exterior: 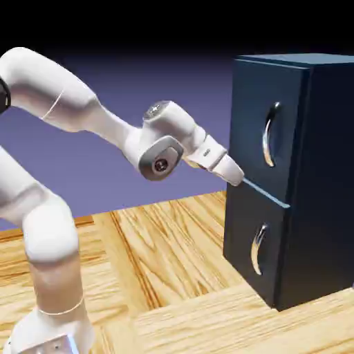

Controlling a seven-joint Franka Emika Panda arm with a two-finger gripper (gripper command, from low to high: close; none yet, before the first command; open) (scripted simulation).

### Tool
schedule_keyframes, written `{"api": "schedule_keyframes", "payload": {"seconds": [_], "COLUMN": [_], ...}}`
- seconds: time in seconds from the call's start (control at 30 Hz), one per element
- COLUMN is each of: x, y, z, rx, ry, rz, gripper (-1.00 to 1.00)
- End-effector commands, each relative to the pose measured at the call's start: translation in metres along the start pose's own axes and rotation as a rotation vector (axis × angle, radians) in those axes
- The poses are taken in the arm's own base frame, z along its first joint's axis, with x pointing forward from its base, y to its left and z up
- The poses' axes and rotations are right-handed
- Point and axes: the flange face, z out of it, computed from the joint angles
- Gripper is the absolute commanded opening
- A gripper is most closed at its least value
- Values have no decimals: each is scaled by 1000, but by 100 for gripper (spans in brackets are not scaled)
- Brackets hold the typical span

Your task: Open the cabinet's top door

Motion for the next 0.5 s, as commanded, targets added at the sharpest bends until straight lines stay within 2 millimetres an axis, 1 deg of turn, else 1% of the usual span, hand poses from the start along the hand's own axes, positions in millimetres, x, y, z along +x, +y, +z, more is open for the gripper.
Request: {"api": "schedule_keyframes", "payload": {"seconds": [0.0,0.23,0.47], "x": [1,5,8], "y": [-4,-25,-38], "z": [-3,-24,-43], "rx": [6,35,41], "ry": [6,63,139], "rz": [-52,-412,-763], "gripper": [0,0,0]}}
